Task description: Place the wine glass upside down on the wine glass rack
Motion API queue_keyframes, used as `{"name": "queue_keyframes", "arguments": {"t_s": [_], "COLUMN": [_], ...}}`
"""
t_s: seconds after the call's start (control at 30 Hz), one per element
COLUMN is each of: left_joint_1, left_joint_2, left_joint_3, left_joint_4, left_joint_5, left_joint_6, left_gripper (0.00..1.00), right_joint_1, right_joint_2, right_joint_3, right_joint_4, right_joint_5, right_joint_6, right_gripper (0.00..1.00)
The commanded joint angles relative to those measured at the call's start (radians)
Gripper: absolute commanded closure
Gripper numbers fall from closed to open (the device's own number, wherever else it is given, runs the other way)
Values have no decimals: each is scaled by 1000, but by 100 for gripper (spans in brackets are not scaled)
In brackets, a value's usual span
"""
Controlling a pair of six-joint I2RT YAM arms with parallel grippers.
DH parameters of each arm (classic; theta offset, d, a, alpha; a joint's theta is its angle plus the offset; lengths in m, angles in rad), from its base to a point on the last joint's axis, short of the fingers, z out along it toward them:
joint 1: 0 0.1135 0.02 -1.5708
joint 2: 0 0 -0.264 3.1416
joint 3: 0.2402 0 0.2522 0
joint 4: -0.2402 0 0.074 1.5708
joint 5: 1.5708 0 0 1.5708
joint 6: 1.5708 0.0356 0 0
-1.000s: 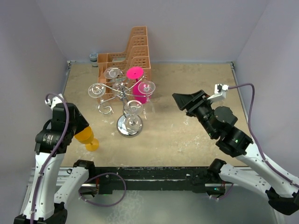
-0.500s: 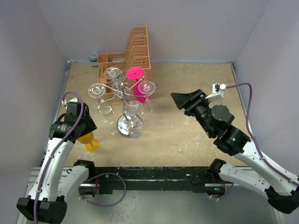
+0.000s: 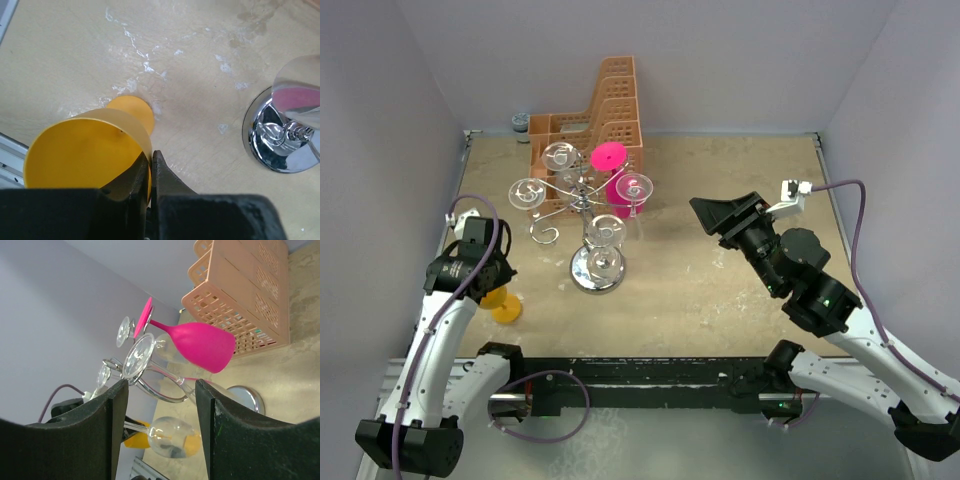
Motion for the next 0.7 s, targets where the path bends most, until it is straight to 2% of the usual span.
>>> {"name": "queue_keyframes", "arguments": {"t_s": [0.0,0.1,0.17,0.27,0.37,0.43,0.67], "left_joint_1": [-4,-4,-4,-4,-4,-4,-4], "left_joint_2": [-27,-48,-64,-64,-70,-82,-174], "left_joint_3": [119,216,307,453,563,586,471], "left_joint_4": [-43,-74,-72,-23,121,245,705], "left_joint_5": [-73,-137,-232,-309,-319,-293,-148], "left_joint_6": [-7,-19,-36,-28,-5,4,-29], "left_gripper": [100,100,100,100,100,100,100], "right_joint_1": [3,2,2,2,2,2,2], "right_joint_2": [-15,-17,-18,-13,-4,5,53], "right_joint_3": [18,18,20,25,33,47,54], "right_joint_4": [50,64,88,136,207,247,439], "right_joint_5": [-1,-20,-43,-65,-65,-70,-131], "right_joint_6": [-1,-6,-20,-35,-60,-89,-203], "right_gripper": [42,42,42,41,39,37,29]}}
